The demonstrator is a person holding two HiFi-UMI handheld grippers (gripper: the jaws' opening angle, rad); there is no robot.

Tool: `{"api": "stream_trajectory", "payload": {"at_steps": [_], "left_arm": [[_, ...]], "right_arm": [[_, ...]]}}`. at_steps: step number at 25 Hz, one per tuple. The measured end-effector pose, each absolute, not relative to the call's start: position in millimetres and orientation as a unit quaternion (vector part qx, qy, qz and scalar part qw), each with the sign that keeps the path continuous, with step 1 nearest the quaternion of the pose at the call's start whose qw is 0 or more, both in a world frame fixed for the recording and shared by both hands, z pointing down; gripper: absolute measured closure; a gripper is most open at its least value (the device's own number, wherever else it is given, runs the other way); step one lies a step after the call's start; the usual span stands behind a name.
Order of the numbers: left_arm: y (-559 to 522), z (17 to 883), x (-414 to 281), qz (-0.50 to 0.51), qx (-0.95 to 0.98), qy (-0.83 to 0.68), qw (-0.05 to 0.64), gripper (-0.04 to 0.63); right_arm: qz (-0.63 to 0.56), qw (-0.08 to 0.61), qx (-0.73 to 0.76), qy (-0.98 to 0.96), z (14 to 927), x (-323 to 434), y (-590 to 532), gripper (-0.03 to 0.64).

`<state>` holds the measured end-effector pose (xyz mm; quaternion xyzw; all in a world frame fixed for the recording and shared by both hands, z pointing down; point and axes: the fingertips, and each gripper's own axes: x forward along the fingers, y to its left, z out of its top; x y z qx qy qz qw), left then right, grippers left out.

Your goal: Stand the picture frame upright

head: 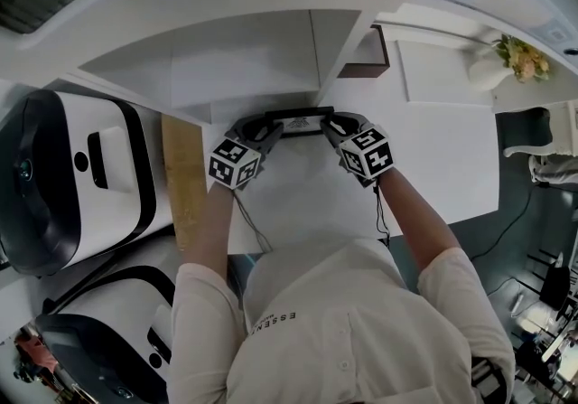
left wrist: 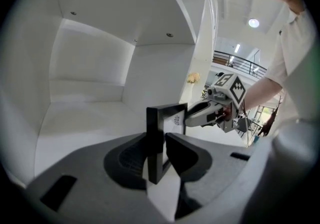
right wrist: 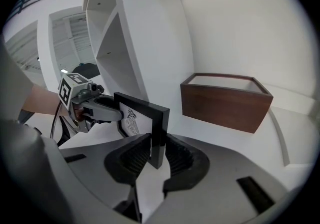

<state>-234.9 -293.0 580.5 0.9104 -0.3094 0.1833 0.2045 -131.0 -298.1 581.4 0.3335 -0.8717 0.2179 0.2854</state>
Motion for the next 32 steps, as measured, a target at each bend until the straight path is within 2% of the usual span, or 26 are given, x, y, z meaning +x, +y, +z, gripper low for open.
{"api": "stream_trajectory", "payload": {"at_steps": [17,23,28,32], "left_arm": [[-314,581,-244,0.214,0.899,-0.352,0.150,0.477],[-312,582,-246,0.214,0.893,-0.359,0.166,0.477],[-315,582,-252,0.227,0.882,-0.379,0.166,0.412],[-311,590,-255,0.237,0.871,-0.387,0.187,0.395]], "right_arm": [[0.176,0.286,0.373,-0.865,579,-138,-306,0.526],[0.179,0.290,0.384,-0.858,578,-138,-312,0.516],[0.182,0.292,0.384,-0.857,578,-136,-316,0.508],[0.194,0.286,0.395,-0.851,579,-135,-315,0.493]]}}
